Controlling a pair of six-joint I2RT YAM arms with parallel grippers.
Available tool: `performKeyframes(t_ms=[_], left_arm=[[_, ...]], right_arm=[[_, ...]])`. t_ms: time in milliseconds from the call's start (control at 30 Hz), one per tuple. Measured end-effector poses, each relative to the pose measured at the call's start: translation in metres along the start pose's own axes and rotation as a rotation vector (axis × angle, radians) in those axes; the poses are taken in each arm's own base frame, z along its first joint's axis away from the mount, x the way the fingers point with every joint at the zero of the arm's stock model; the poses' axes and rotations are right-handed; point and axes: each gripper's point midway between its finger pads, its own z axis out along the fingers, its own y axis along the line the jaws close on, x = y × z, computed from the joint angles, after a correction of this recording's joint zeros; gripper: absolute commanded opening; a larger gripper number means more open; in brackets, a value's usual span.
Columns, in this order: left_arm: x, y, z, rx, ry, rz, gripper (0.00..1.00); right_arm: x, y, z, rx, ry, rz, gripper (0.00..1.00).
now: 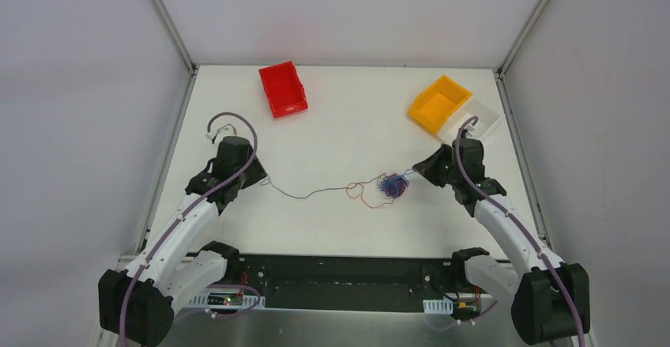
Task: Untangle the cables
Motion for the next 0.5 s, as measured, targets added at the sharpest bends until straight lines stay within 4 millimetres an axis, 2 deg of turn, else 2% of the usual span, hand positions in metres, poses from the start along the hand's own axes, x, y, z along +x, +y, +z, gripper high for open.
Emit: performKeyframes(t_ms=[67, 133, 367, 500], left_arm=[[0.008, -0.021, 0.002, 0.104, 0.053, 0.036, 0.74], [0.013, -0.043, 0.0, 0.215, 0.085, 0.075, 0.81], [0.034, -0.111, -0.022, 0.509, 0.112, 0.272, 0.87], [0.049, -0.144, -0.029, 0.637, 0.131, 0.368, 0.85]], right_arm=[[0.002, 0.018, -0.001, -0.054, 0.042, -0.029, 0.0], [0.003, 0.04, -0.004, -0.114, 0.076, -0.068, 0.0], [-0.008, 0.106, -0.024, -0.269, 0.11, -0.151, 0.0], [-0.019, 0.13, -0.038, -0.32, 0.103, -0.166, 0.0]])
